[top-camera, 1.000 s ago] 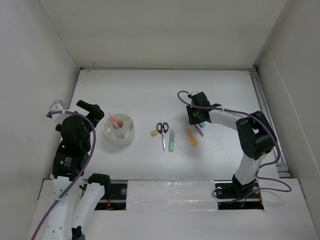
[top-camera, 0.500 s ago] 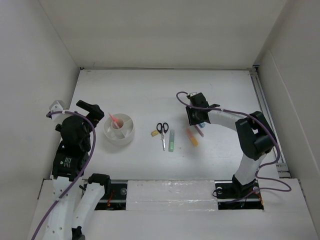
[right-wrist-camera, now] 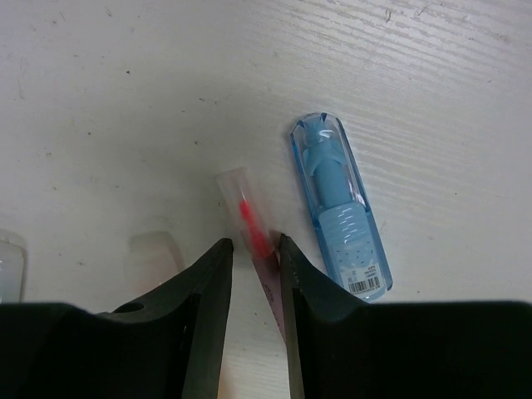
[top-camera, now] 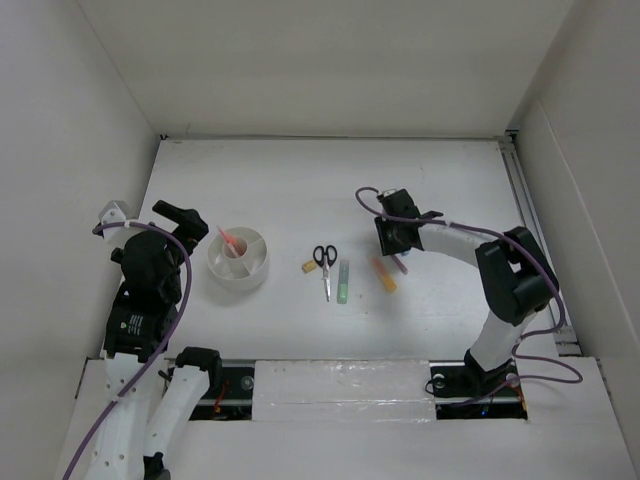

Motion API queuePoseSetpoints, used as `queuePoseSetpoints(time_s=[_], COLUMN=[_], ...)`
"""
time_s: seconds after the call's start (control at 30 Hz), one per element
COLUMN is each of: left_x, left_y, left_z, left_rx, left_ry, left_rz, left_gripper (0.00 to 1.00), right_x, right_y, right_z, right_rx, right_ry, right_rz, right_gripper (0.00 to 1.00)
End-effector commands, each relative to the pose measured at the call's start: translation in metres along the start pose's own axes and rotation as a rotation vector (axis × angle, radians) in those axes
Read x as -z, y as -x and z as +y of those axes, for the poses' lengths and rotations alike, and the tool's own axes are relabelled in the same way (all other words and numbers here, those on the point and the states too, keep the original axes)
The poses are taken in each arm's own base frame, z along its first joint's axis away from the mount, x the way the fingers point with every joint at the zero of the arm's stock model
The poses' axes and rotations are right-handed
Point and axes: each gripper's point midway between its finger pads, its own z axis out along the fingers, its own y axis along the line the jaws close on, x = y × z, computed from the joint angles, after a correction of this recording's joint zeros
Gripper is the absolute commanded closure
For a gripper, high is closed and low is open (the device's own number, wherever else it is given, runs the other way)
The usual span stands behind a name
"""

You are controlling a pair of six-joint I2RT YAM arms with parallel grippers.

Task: Sort the stationery into containers
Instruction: Pick up the pen from the center of the board.

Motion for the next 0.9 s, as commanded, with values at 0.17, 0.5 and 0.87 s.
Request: queuePoseSetpoints(time_s=[0.17, 0.5, 0.87], left_x=[0.0, -0.002, 0.004], left_y=[0.005, 0.004, 0.019], left_z=[-0.004, -0.001, 0.017], left_rx=[0.001, 0.016, 0.074], left_ry=[-0.025, -0.004, 0.087], left_rz=[-0.022, -0.025, -0.102], left_gripper=[0.0, 0.0, 0.0], right_x=[-0.005, 0.044, 0.177], right_y=[-0.043, 0.074, 0.28], right_z=[0.005, 0.116, 0.206], right_rx=[0.046, 0.222, 0.296], right_ry=[-0.005, 0.237, 0.428], right_rz=[0.159, -0.134, -0.72], right_gripper=[0.76, 1.0, 1.0])
